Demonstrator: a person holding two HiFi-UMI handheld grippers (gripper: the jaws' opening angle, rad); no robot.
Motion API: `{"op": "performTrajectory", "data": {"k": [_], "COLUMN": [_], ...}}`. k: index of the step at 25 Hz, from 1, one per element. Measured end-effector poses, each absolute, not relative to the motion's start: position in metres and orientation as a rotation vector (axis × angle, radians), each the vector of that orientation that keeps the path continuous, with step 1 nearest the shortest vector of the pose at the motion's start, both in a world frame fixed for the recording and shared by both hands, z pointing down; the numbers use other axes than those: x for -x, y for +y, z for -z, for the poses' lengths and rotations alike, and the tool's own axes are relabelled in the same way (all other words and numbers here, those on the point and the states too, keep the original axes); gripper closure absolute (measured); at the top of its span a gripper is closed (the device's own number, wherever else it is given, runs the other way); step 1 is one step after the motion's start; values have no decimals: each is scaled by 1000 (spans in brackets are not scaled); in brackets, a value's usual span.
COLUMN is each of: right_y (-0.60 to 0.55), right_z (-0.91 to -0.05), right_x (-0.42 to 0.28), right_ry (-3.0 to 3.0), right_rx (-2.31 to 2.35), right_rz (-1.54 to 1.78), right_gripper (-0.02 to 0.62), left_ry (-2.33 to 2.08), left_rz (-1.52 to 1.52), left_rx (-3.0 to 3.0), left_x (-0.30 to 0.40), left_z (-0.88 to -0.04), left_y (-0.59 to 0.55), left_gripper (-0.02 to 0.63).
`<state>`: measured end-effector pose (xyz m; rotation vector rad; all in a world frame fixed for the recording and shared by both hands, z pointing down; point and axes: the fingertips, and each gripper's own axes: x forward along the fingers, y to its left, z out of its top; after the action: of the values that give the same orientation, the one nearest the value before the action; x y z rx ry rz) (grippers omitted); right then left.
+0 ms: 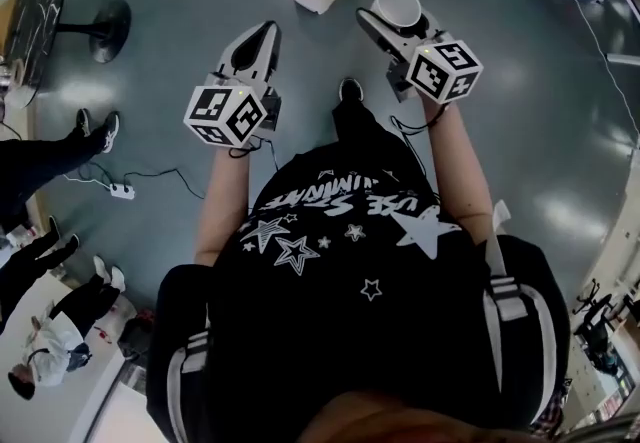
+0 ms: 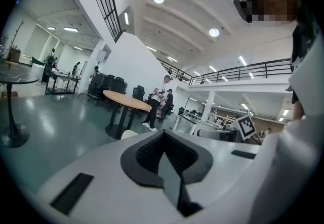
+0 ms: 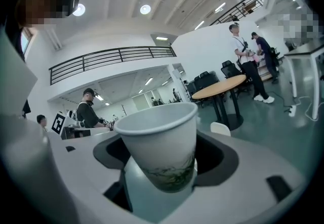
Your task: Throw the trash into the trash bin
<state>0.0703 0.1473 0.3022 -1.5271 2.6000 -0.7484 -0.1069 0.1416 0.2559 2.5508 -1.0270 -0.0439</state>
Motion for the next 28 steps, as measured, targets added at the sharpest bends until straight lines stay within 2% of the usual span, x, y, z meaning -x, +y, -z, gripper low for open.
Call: {"op": "performTrajectory", "data": {"k": [19,28], "right_y": [58,57], "right_z": [-322,-338], "right_x": [-138,-142], "right_ry": [2663,2659], "right_rx": [1414,1395], "right_rz": [841,897], "right_gripper": [229,229], "left_ry": [-1150,-1155], "left_rz": [12,-14], "left_rx": [-2544,-2496], "left_x": [42,36], "left_z": [-247,-266], "left_y": [50,49], "left_gripper": [595,595]}}
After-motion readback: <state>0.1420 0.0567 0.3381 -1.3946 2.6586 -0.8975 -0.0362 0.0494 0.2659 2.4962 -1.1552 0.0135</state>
